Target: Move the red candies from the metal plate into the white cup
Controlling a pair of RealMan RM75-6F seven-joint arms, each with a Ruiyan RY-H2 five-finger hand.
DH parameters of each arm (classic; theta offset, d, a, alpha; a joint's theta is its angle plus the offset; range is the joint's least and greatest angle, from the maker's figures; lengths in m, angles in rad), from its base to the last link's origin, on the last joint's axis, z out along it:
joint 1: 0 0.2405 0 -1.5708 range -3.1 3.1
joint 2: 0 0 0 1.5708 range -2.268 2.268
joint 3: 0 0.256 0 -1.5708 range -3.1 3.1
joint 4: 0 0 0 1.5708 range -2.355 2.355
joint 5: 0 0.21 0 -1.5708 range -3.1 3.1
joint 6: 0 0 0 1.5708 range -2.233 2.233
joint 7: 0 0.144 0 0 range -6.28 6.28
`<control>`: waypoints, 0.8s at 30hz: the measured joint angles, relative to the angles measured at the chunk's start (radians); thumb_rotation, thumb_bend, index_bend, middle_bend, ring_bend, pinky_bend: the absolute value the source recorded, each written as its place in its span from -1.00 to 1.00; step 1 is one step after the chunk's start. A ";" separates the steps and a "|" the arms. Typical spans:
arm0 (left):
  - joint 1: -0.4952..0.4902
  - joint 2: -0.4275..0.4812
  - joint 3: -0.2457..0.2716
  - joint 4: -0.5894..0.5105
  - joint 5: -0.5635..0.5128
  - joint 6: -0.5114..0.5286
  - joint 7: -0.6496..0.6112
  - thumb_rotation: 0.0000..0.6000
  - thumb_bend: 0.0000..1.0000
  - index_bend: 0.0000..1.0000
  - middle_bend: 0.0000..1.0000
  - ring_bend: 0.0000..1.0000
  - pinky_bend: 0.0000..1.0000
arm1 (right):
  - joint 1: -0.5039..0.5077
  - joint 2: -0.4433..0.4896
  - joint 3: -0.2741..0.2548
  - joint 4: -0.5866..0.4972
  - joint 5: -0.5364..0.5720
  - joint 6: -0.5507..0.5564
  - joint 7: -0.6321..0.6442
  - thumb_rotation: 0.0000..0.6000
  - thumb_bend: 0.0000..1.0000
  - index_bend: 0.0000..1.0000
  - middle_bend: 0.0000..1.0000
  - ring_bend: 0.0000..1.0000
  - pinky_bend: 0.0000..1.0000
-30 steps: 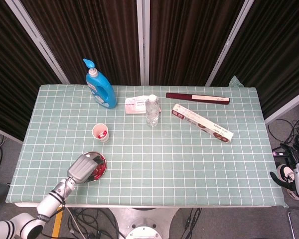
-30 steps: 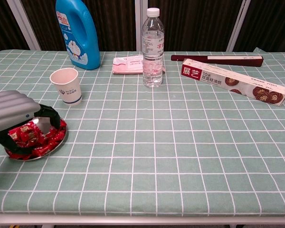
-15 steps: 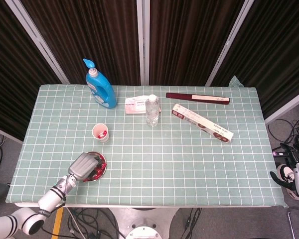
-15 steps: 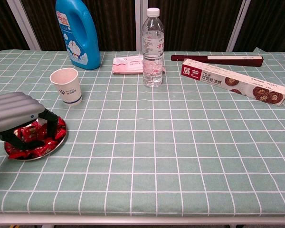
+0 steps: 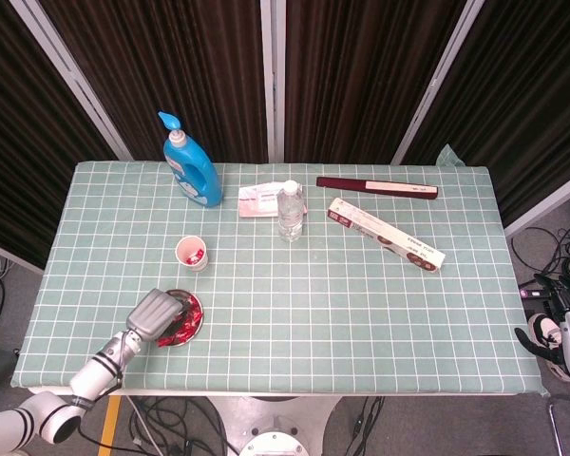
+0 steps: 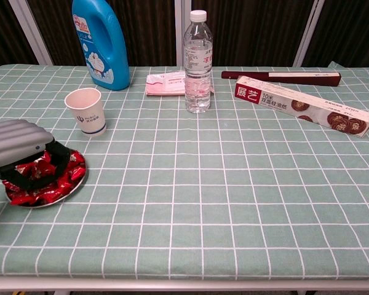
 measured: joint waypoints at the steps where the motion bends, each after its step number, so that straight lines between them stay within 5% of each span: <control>1: 0.001 0.004 -0.002 -0.003 0.002 0.008 -0.003 1.00 0.01 0.37 0.48 0.84 1.00 | 0.000 0.000 0.000 0.001 0.000 0.001 0.001 1.00 -0.74 -0.73 -0.60 -0.77 -0.12; 8: -0.008 0.063 -0.045 -0.088 0.008 0.052 -0.020 1.00 0.02 0.37 0.48 0.84 1.00 | 0.002 -0.001 0.000 0.005 -0.003 -0.001 0.005 1.00 -0.74 -0.73 -0.60 -0.77 -0.12; 15: -0.085 0.104 -0.170 -0.148 -0.028 0.048 -0.021 1.00 0.02 0.33 0.42 0.84 1.00 | 0.001 -0.001 -0.001 0.012 0.000 -0.002 0.011 1.00 -0.74 -0.73 -0.60 -0.77 -0.12; 24: -0.205 0.039 -0.268 -0.035 -0.187 -0.110 0.011 1.00 0.01 0.25 0.29 0.84 1.00 | -0.005 -0.002 -0.001 0.021 0.013 -0.004 0.020 1.00 -0.74 -0.73 -0.60 -0.77 -0.12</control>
